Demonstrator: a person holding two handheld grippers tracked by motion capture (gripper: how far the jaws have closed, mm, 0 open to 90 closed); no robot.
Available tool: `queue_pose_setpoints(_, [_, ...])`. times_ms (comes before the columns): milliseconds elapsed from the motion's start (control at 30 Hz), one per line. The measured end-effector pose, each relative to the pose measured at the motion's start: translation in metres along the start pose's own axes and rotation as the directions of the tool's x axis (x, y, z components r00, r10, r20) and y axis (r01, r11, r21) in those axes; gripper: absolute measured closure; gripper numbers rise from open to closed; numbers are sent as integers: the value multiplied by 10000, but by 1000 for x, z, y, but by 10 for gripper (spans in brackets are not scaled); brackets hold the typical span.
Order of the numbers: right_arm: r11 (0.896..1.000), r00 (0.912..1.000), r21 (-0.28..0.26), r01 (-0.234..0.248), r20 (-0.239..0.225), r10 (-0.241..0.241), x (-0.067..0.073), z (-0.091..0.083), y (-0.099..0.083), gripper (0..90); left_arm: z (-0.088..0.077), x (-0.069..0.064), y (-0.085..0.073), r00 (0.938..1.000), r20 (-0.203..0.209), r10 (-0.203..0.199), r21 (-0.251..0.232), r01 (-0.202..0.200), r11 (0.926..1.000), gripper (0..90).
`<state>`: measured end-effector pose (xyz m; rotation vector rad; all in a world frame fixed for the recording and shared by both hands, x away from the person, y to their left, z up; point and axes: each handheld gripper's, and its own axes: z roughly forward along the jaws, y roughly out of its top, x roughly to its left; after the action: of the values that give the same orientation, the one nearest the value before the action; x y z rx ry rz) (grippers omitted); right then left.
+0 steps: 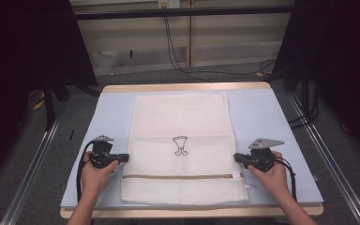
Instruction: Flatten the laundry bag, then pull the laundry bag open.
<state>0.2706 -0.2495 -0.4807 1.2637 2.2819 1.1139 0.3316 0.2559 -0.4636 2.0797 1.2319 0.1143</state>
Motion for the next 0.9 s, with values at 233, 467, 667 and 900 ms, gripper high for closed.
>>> queue_pose_setpoints(233, [9995,9994,43,324,73,-324,5,4,2,874,-1,3,0,9999,-118,-100,-204,98,9997,871])
queue_pose_setpoints(467, [9981,9977,-27,614,303,-613,6,4,4,873,-2,4,-1,9999,-114,27,-85,-28,10000,871])
queue_pose_setpoints(667, [9974,9966,-123,712,436,-706,4,4,4,874,-1,4,-1,10000,-44,19,-126,-20,9999,870])
queue_pose_setpoints(900, [9980,9984,-611,169,541,-136,2,-2,2,724,-3,4,0,9992,-395,-6,-351,-8,9994,669])
